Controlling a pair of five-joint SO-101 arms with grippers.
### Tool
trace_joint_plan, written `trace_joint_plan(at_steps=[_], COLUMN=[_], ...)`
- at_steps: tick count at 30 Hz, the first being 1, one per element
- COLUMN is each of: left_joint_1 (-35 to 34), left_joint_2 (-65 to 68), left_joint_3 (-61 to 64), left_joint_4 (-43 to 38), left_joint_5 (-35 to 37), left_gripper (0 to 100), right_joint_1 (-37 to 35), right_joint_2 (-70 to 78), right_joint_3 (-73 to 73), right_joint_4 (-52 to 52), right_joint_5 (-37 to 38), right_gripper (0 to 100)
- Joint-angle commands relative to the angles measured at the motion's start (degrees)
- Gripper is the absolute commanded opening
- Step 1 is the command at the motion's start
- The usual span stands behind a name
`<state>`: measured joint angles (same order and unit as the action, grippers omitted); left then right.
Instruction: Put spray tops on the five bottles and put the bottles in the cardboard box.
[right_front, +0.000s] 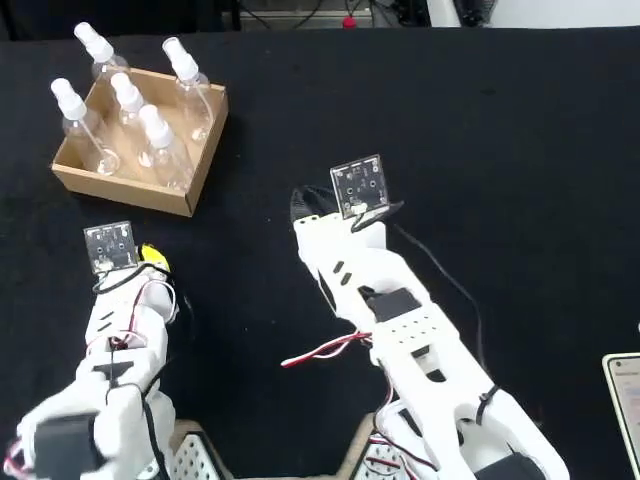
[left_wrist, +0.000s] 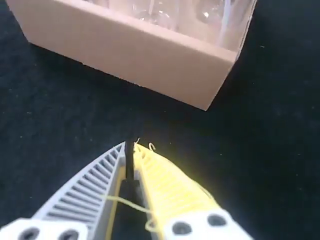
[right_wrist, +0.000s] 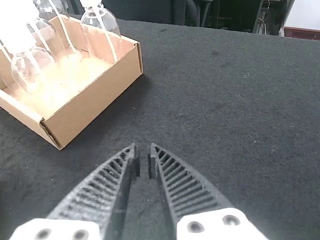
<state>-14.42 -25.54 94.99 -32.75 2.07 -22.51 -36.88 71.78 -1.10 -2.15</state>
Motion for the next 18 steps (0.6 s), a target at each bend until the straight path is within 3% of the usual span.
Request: trace_joint_plan(at_steps=[1,9,18], left_joint_1=[-0.13,-0.13,0.48], left_joint_2=[-12.84,-45.80,-69.27], left_joint_3=[1.45,2.42,2.77], left_joint_4=[13.01,48.18,77.36], left_joint_5=[0.35,0.44,0.44], left_gripper=[3,3,3], right_joint_1=[-0.79,-0.79,-0.44], right_joint_2=[0.22,0.22,-0.04], right_joint_3=[-2.95,-2.86,-3.21], right_joint_4=[-1.58,-1.58,-1.67], right_joint_5=[0.44,0.44,0.35], right_gripper=[4.0,4.0,4.0])
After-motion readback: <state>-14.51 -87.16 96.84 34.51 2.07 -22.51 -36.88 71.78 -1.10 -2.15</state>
